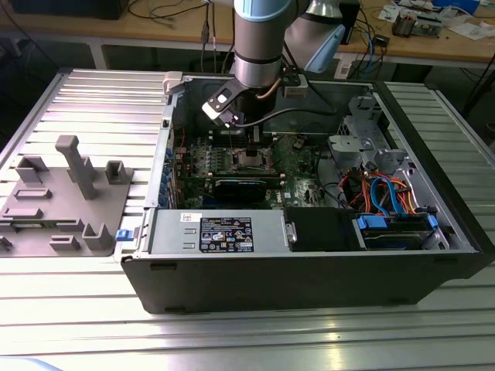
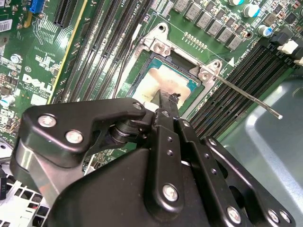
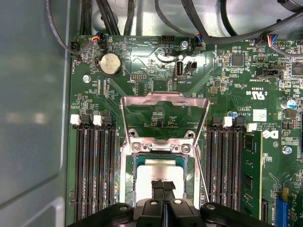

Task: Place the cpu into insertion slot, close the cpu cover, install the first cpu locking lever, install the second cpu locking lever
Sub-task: 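Close the cpu cover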

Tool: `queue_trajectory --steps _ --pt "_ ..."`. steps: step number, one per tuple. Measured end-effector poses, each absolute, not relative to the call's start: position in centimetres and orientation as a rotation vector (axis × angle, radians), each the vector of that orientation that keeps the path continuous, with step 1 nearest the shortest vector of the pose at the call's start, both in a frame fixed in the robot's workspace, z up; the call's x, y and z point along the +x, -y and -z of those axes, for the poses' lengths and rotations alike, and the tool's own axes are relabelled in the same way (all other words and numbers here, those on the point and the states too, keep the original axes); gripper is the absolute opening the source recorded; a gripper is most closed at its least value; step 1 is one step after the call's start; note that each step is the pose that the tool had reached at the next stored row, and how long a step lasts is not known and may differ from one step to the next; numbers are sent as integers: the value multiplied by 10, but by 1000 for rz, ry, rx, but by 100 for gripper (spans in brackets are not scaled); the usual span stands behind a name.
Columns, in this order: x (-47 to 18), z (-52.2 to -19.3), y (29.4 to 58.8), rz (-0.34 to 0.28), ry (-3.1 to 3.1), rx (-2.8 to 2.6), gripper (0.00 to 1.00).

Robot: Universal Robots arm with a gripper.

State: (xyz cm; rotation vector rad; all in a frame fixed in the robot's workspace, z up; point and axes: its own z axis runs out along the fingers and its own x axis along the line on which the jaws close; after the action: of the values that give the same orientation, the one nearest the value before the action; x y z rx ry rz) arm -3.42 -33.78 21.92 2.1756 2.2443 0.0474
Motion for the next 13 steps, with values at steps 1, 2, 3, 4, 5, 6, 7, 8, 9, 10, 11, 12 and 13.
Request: queue_trajectory --steps 1,2,3,4,5,6,7,8,9,10,11,12,13 --pt "-34 -220 338 -47 -2244 2176 11" --pt "-34 -221 338 -47 -2244 2176 11" --pt "-34 -222 338 -47 -2244 2176 11" --pt "-34 -223 338 -47 -2244 2175 11" --pt "-34 -224 338 -47 -2244 2175 11" --pt "-34 -224 338 -47 -2244 2175 11" --pt "-34 -226 338 -47 -2244 2175 11" --pt "-34 -227 338 -47 -2244 2175 11" --pt "-34 -227 338 -47 -2244 2175 11" --pt "-34 -227 338 -47 -2244 2175 11" --pt "-34 -228 338 -47 -2244 2175 11" --pt "-34 -228 338 -46 -2244 2175 11" --pt "-34 -228 338 -46 -2244 2175 11"
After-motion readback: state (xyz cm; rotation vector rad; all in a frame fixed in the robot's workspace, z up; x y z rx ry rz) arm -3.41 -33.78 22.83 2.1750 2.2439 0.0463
